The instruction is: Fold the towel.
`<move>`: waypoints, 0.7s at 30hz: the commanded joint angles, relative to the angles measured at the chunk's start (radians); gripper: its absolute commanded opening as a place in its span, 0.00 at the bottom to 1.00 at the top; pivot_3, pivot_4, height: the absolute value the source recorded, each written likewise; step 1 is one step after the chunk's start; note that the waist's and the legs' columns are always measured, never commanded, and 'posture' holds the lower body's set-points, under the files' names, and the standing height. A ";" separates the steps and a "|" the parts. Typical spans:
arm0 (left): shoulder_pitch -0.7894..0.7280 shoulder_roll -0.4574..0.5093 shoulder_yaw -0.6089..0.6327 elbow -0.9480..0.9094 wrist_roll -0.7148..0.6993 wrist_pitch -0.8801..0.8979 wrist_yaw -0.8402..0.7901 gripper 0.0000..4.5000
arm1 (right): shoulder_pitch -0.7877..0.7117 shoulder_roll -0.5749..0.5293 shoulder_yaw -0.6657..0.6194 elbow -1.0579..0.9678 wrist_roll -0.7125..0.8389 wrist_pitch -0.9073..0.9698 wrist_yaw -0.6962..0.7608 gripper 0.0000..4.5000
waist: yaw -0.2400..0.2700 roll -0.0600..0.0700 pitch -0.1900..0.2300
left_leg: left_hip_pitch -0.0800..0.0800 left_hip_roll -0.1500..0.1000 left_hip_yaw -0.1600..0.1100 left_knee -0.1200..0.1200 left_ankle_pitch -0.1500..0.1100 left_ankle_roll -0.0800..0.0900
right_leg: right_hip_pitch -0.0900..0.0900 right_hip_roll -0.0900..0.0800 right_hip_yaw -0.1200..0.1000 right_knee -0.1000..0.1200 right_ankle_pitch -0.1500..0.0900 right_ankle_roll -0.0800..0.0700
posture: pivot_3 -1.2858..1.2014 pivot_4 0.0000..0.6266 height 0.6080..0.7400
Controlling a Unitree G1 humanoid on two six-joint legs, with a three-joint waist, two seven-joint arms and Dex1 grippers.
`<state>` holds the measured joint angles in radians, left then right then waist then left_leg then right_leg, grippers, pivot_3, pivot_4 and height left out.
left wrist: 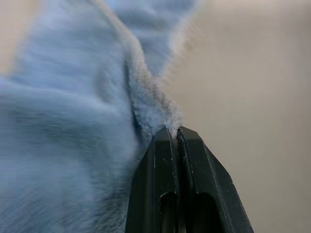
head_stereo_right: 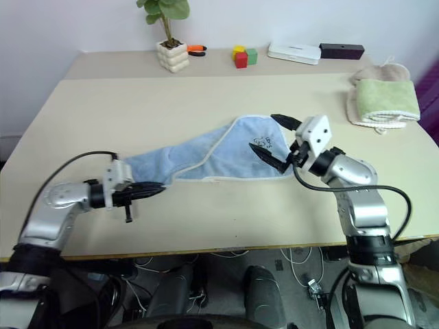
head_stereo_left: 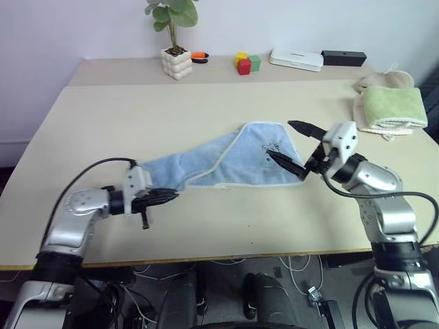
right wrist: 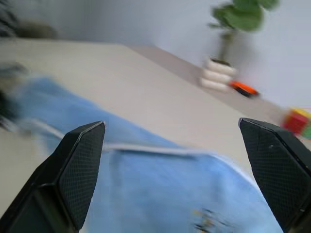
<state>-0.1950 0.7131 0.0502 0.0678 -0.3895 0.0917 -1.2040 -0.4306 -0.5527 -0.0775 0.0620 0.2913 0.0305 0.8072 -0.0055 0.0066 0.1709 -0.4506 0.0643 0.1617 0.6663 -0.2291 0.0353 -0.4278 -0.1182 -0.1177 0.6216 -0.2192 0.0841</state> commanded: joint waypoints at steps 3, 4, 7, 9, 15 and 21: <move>0.157 0.083 0.152 -0.202 -0.138 0.050 -0.051 0.01 | -0.170 -0.001 0.064 0.331 -0.236 -0.094 -0.177 1.00 | -0.015 0.001 0.001 | 0.000 0.000 0.002 -0.001 0.001 -0.001 | -0.001 0.000 0.001 0.001 0.000 0.001 | 0.52 0.24 1.00; 0.187 0.091 0.168 -0.227 -0.148 0.057 -0.053 0.01 | -0.194 0.006 0.065 0.378 -0.243 -0.107 -0.186 1.00 | -0.013 0.001 0.001 | 0.001 0.000 0.002 -0.001 0.001 -0.002 | -0.001 0.000 0.001 0.002 0.000 0.001 | 0.52 0.24 1.00; 0.298 0.103 0.226 -0.302 -0.173 0.070 -0.049 0.01 | -0.280 0.019 0.119 0.526 -0.337 -0.193 -0.240 1.00 | -0.020 0.002 0.001 | 0.001 0.000 0.002 -0.001 0.001 -0.002 | -0.002 0.000 0.001 0.003 -0.001 0.000 | 0.52 0.24 1.00; 0.353 0.105 0.251 -0.332 -0.179 0.079 -0.041 0.01 | -0.331 0.019 0.171 0.621 -0.412 -0.268 -0.266 1.00 | -0.022 0.002 0.001 | 0.000 0.000 0.004 -0.002 0.001 -0.002 | -0.003 0.000 0.003 0.004 -0.002 -0.001 | 0.52 0.24 1.00; 0.450 0.097 0.299 -0.366 -0.166 0.040 -0.036 0.01 | -0.455 0.011 0.275 0.838 -0.557 -0.456 -0.328 1.00 | -0.029 0.002 0.001 | 0.000 0.000 0.005 -0.002 0.001 -0.004 | -0.005 0.000 0.004 0.006 -0.003 -0.001 | 0.52 0.24 1.00; 0.562 0.077 0.339 -0.420 -0.173 0.023 -0.027 0.01 | -0.579 0.033 0.389 0.983 -0.730 -0.573 -0.504 1.00 | -0.046 0.002 0.002 | 0.001 0.000 0.007 -0.004 0.001 -0.006 | -0.008 0.000 0.005 0.008 -0.005 -0.002 | 0.52 0.24 1.00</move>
<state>0.3582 0.7933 0.3568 -0.3189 -0.5498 0.1303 -1.2352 -0.9690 -0.5275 0.2944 1.0343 -0.4027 -0.5032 0.3534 -0.0512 0.0087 0.1724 -0.4501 0.0646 0.1688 0.6624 -0.2276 0.0292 -0.4358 -0.1184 -0.1122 0.6302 -0.2244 0.0815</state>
